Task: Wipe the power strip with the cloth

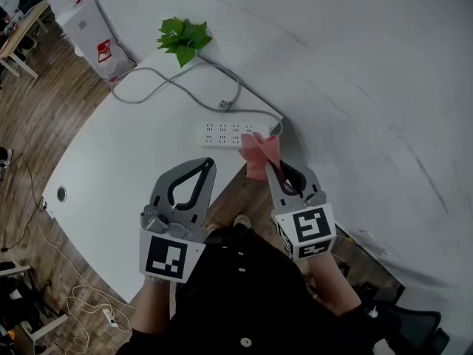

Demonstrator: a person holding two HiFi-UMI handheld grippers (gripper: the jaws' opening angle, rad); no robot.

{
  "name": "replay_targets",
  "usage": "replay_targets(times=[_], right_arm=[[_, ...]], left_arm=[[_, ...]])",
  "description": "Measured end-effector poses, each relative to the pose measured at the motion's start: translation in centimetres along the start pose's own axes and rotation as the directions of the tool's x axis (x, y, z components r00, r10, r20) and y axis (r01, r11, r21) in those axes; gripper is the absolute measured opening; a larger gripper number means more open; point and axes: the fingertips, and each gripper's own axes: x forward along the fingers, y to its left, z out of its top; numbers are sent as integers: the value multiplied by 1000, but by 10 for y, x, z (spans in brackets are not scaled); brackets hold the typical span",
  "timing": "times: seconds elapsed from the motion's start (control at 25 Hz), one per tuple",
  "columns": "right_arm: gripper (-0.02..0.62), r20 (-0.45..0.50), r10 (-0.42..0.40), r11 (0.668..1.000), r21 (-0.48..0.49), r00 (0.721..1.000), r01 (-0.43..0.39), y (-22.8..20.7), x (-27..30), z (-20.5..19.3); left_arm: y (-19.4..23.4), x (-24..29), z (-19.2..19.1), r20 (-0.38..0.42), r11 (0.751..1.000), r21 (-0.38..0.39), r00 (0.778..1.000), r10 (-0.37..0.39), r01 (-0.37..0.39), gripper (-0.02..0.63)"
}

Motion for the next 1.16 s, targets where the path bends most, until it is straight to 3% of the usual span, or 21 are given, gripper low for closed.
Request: replay_targets(times=[1.16], right_arm=[[54, -2, 5, 1000, -22, 1000, -5, 5, -2, 1]], left_arm=[[1, -6, 0, 18, 1000, 3, 1000, 20, -21, 12]])
